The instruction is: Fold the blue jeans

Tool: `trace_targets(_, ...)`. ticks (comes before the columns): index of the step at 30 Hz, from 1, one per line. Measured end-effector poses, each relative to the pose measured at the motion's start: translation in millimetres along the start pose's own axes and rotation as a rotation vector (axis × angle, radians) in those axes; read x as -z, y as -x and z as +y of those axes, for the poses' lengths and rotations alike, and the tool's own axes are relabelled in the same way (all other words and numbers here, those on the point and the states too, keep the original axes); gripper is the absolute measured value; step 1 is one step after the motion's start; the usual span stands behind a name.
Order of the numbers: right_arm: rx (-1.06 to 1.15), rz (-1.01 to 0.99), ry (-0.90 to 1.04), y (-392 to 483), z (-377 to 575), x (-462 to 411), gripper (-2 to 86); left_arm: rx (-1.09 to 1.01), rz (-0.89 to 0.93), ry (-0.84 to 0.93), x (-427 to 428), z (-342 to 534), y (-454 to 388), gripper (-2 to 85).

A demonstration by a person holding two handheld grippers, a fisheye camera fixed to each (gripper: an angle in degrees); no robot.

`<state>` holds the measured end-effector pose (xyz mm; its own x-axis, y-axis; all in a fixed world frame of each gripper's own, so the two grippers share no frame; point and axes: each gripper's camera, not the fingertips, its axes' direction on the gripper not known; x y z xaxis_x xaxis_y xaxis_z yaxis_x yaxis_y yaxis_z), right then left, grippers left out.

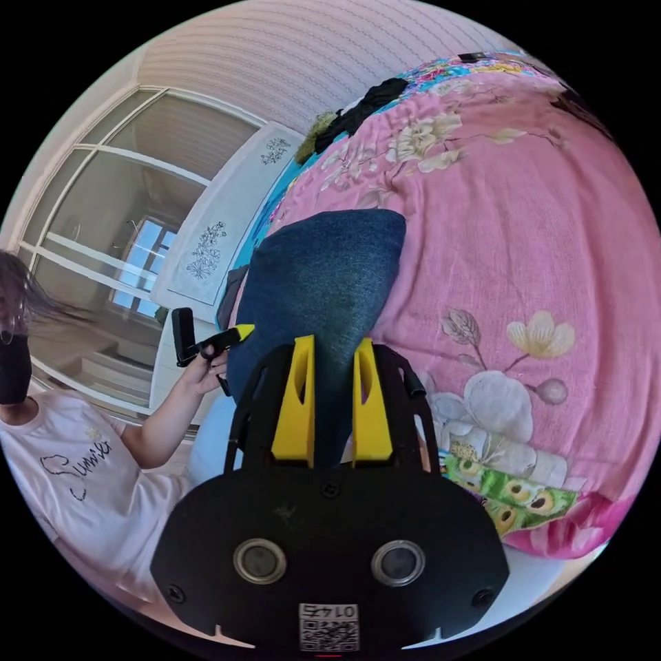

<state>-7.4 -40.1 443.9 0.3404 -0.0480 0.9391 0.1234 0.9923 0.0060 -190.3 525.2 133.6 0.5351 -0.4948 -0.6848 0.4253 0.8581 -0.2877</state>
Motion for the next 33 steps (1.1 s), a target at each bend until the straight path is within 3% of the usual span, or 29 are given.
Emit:
trace_targets(6,0.291,0.164,-0.013,102.2,3.2,1.1,4.4,0.099,0.034,-0.038,30.3,33.9,6.5,9.9)
trace_targets(12,0.724,0.183,0.075,237.0,-22.1,-13.9,3.9,0.194,0.189,-0.348,96.4,102.2,24.2,9.8)
trace_targets(20,1.222,-0.008,0.267,439.9,-81.2,-153.5,4.2,0.362,-0.097,-0.835,237.2,204.3,43.4,9.6)
trace_targets(23,1.386,0.007,0.328,522.6,-94.8,-221.0,4.8,0.438,-0.237,-0.970,277.6,227.4,52.2,9.5)
trace_targets(27,1.412,0.118,0.286,611.8,-123.1,-301.2,8.2,0.544,-0.351,-1.100,317.9,221.0,76.1,10.3)
trace_targets(29,1.342,0.286,0.251,641.5,-143.6,-359.8,7.6,0.628,-0.450,-1.120,331.2,210.8,103.1,11.1)
trace_targets(31,1.247,0.400,0.265,639.6,-151.5,-403.0,6.4,0.725,-0.525,-1.093,325.9,207.2,131.6,11.2)
trace_targets(33,1.149,0.369,0.395,621.2,-145.4,-443.1,6.5,0.839,-0.613,-0.969,308.7,202.9,162.4,11.7)
